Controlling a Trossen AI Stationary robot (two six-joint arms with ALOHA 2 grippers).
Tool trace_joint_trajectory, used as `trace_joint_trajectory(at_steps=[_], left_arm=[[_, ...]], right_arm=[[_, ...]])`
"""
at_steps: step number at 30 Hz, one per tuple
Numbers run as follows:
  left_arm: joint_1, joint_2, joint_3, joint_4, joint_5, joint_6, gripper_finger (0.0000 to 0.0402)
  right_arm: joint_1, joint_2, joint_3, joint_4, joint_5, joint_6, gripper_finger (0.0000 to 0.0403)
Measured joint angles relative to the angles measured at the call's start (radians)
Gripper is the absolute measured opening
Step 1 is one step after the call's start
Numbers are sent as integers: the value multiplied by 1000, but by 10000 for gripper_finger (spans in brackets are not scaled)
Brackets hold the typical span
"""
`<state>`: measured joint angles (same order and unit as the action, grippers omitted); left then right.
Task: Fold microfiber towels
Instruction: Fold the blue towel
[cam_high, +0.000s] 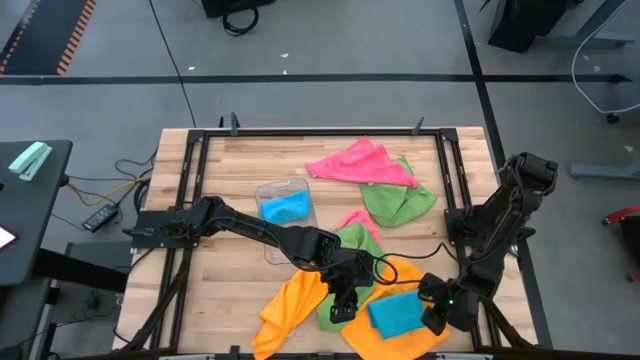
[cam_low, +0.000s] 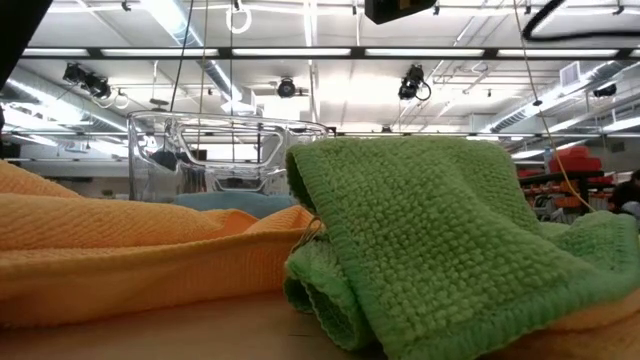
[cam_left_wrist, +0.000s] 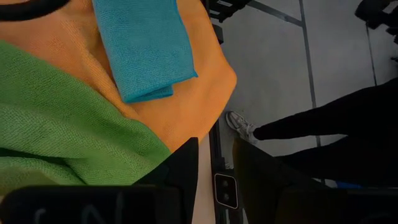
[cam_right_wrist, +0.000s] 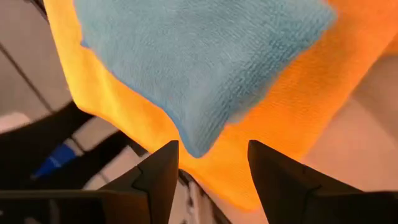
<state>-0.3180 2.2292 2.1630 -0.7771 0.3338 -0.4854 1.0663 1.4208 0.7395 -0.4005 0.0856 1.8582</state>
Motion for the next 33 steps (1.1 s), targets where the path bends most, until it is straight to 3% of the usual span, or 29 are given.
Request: trace_joint_trajectory(at_steps=[5,11,16,19,23,26,30,33], left_arm=[[0,0,0,0,0,0,107],[0,0,0,-9,1,-2,107],[0,-4,1,-106,42,-11,106],[0,-25,1,-213,17,7,100],[-10,-79,1,-297,-107,26,87],[-19,-102,1,-298,-185,24,78],[-24,-131,1,-291,-207,9,68],[-26,-131,1,-295,-207,-1,63]], right_arm=[[30,27,119,-42,143,-288,202],[67,164,268,-64,363,-729,202],[52,320,385,-79,355,-931,202],[38,388,465,-125,313,-1019,202],[20,449,549,-281,300,-1029,203],[2,481,552,-275,254,-1020,212],[-21,514,547,-266,191,-1025,235],[-25,515,549,-266,224,-1074,249]])
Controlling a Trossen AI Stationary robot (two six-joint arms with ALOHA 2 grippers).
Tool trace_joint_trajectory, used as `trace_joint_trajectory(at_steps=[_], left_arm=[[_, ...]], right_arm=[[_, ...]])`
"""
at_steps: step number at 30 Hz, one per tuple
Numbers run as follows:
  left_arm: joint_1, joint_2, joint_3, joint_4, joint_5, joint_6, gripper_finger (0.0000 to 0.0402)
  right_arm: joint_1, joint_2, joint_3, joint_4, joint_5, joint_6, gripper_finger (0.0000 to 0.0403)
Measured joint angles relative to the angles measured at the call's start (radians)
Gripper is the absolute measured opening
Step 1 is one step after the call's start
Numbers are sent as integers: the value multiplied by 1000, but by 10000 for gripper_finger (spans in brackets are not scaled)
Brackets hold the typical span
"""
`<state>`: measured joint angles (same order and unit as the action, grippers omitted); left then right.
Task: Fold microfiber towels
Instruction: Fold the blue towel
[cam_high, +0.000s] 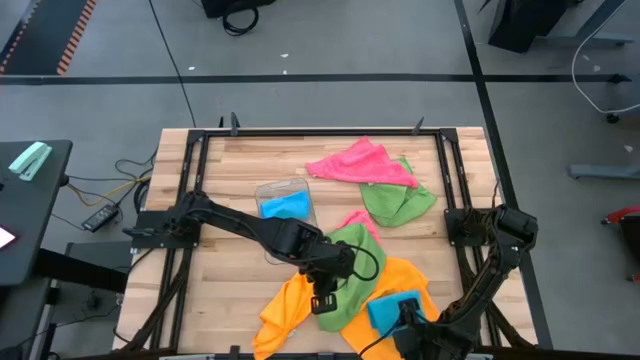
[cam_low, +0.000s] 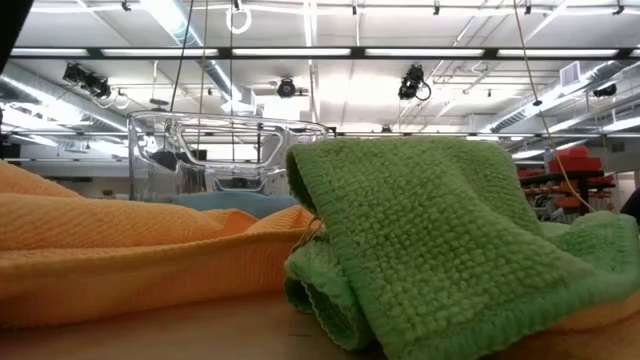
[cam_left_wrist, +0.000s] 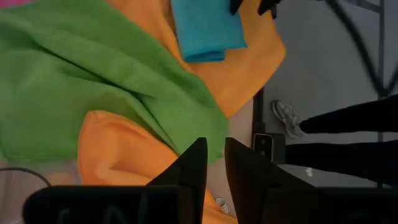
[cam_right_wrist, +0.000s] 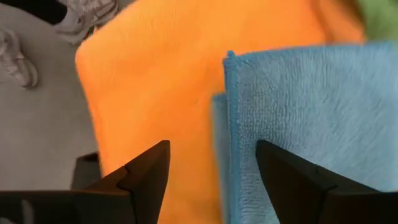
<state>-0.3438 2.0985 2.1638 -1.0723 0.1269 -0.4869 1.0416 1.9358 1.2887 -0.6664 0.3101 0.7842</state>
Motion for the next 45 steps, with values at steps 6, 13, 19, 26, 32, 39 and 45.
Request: trace_joint_trajectory(at_steps=[6,13,19,26,32,39,45], left_arm=[[-15,1,0,-36,0,10,64],[-20,1,0,-73,0,36,65],[-21,1,0,-78,0,38,58],[-36,1,0,-81,0,35,62],[-42,1,0,-81,0,35,54],[-47,1,-1,-86,0,34,51],[-47,1,-1,-85,0,33,56]], right_arm=[[21,0,0,-36,143,6,248],[56,0,8,-47,206,-34,233],[58,40,2,-44,236,-52,229],[59,84,4,-42,233,-54,229],[63,86,4,-43,239,-71,229],[61,112,3,-57,245,-78,229],[61,116,3,-56,245,-78,229]])
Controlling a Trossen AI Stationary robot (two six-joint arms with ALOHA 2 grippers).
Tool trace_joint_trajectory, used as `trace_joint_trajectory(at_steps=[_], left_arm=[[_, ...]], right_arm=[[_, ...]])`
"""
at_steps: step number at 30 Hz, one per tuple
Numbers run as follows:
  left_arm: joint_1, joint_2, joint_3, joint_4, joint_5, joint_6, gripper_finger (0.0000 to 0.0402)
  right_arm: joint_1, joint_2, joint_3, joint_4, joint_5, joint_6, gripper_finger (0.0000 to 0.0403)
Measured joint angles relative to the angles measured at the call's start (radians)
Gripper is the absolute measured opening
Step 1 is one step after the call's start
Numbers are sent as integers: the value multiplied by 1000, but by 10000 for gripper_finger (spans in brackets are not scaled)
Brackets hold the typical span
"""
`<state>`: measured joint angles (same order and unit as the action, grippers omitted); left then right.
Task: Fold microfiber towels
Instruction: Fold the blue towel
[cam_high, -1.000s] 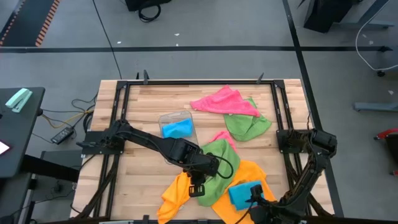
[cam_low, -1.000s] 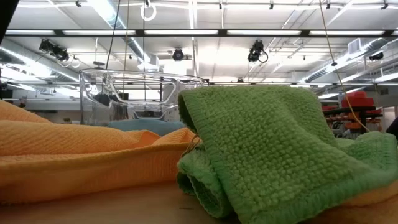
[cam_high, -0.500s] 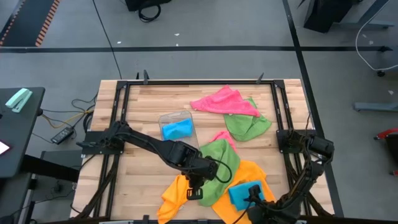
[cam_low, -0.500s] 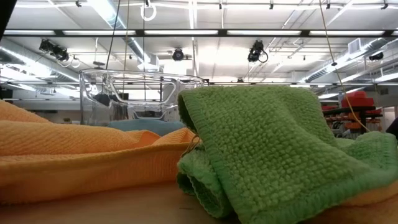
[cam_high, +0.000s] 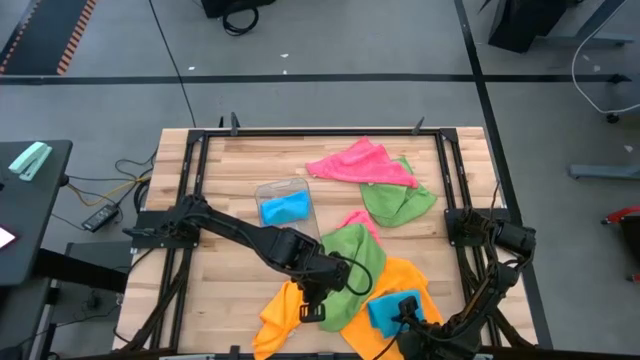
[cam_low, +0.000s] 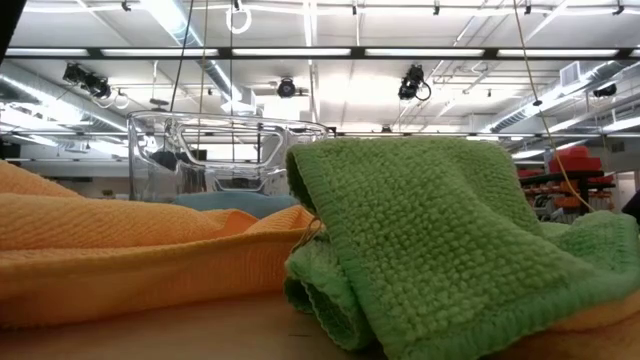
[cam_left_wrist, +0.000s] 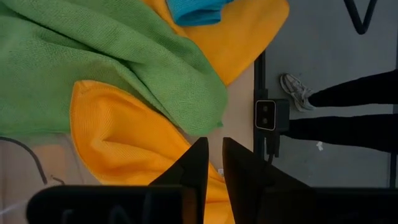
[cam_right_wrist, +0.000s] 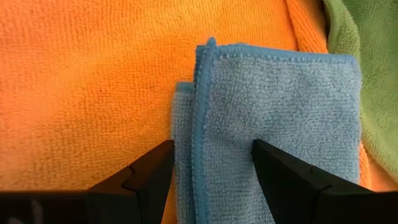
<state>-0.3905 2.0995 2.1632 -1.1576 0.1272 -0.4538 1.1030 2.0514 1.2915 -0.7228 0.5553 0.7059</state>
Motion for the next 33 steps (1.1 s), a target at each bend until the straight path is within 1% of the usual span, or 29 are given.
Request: trace_joint_trajectory(at_steps=[4,8,15,22,33], left_arm=[[0,0,0,0,0,0,52],[0,0,0,0,0,2,49],[0,0,0,1,0,2,54],[0,0,0,1,0,2,46],[0,0,0,0,0,2,50]], right_arm=[[1,-1,0,25,-3,-4,229],[6,-5,0,73,-9,-45,229],[-1,-2,-5,43,-8,-7,229],[-10,-2,-5,4,1,18,227],[-14,-16,-6,-20,-2,87,172]])
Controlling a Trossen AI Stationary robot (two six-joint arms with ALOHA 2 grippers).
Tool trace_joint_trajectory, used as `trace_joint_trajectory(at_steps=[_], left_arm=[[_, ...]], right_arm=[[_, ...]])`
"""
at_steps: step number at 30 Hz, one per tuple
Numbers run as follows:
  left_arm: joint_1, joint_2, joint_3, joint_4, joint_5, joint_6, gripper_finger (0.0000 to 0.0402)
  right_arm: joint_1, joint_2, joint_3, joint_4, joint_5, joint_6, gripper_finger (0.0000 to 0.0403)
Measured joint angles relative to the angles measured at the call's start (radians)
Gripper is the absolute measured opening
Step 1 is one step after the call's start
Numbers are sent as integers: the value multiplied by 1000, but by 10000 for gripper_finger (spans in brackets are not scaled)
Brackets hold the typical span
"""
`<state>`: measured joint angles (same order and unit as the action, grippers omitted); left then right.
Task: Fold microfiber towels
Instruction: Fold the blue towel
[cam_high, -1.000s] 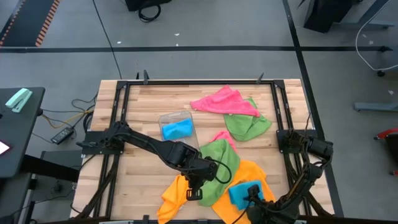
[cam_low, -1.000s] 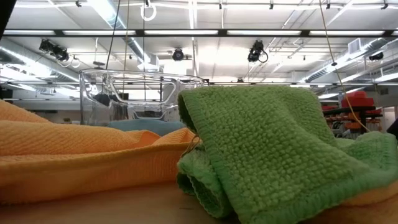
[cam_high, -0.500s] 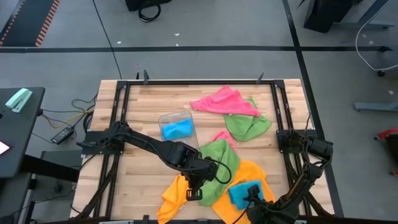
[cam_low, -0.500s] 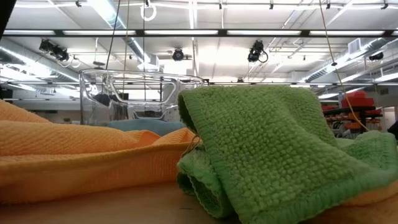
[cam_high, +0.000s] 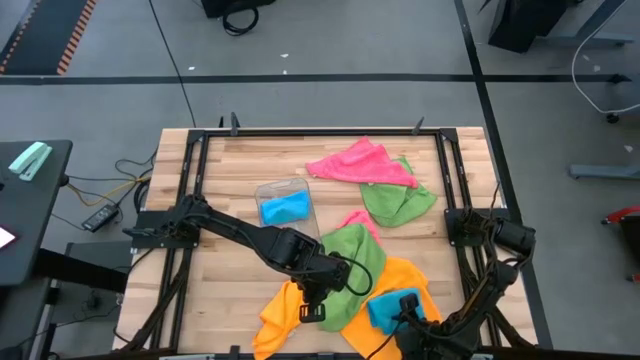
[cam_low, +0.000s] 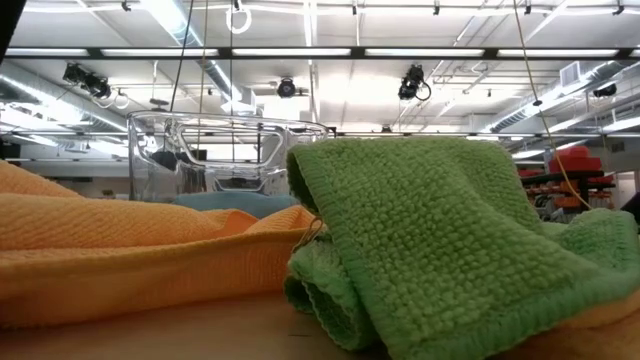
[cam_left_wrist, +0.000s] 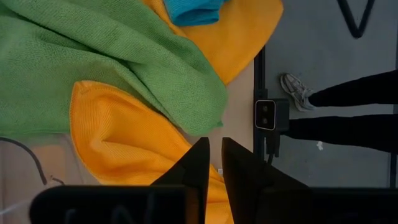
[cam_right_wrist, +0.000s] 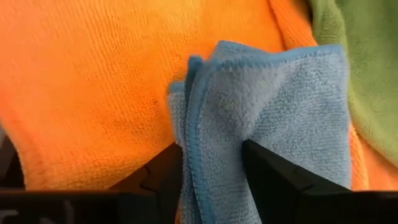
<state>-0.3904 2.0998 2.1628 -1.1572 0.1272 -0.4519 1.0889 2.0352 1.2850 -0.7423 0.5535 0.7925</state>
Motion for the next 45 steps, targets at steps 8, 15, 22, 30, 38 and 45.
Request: trace_joint_trajectory(at_steps=[8,15,22,30,38,45], left_arm=[[0,0,0,1,0,1,44],[0,0,0,1,0,0,47],[-2,0,0,0,0,-5,41],[-2,0,0,1,0,-6,42],[-2,0,0,1,0,-6,37],[-2,0,0,1,0,-6,38]], right_arm=[[0,-30,0,-2,11,4,153],[0,-36,0,2,14,2,152],[0,-36,0,10,18,81,156],[0,-36,1,16,50,154,162],[0,-36,1,15,64,149,160],[0,-36,2,-3,66,75,149]])
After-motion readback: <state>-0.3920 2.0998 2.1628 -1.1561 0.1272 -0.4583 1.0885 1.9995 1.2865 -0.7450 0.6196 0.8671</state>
